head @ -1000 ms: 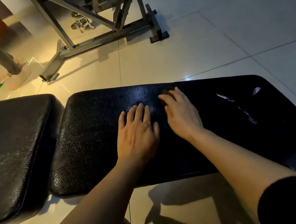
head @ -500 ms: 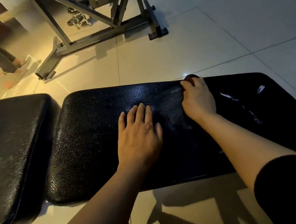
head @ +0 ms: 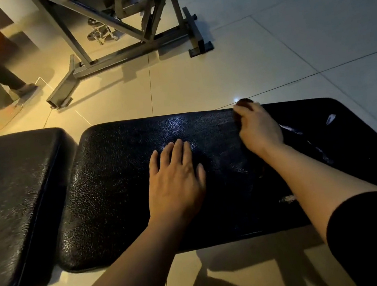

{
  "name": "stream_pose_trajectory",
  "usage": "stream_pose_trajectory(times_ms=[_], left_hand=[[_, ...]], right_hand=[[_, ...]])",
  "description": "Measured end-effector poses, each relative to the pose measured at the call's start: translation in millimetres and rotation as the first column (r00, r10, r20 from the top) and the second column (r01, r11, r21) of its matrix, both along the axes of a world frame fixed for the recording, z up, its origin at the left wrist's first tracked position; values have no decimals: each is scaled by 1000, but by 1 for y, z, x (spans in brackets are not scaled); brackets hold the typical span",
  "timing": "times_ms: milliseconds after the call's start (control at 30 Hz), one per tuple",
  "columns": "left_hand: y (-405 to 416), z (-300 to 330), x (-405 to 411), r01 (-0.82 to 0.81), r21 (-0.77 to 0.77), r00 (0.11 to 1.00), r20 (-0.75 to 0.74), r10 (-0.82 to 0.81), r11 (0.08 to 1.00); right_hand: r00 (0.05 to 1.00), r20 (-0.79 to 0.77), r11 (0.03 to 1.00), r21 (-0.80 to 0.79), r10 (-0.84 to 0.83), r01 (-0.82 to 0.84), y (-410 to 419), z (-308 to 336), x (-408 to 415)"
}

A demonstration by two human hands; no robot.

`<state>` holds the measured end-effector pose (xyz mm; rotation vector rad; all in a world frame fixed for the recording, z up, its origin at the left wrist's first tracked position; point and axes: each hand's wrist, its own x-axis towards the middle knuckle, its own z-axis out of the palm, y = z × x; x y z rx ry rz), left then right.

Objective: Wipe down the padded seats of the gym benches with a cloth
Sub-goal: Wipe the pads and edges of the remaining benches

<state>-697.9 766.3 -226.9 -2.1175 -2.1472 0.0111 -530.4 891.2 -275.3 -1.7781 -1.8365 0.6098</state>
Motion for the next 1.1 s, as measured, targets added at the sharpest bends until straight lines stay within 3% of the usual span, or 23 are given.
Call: stream_pose_trajectory(times_ms=[167, 333, 433, 633, 767, 967, 1100], left_hand=[[0, -1, 0, -10, 13, 1000, 8, 10, 1000], [0, 1, 0, 5, -13, 1000, -13, -5, 1000], [0, 2, 1, -3, 0, 1000, -11, 3, 1000], [1, 1, 2, -15, 4, 1000, 2, 15, 1000], [0, 1, 2, -16, 12, 1000, 17, 16, 1000], [1, 2, 3, -18, 12, 1000, -13, 18, 1000], [1, 2, 4, -21, 2, 1000, -12, 21, 1000]], right_hand=[[998, -1, 997, 38, -64, 64, -11, 9, -29], [959, -6, 949, 144, 284, -280, -32, 30, -85], [940, -10, 933, 128, 340, -336, -28, 29, -76], [1000, -15, 998, 64, 15, -14, -13, 3, 3], [999, -37, 997, 61, -38, 40, -17, 6, -4], [948, -48, 943, 132, 314, -306, -39, 27, -65], [949, -17, 944, 106, 315, -312, -32, 23, -47]])
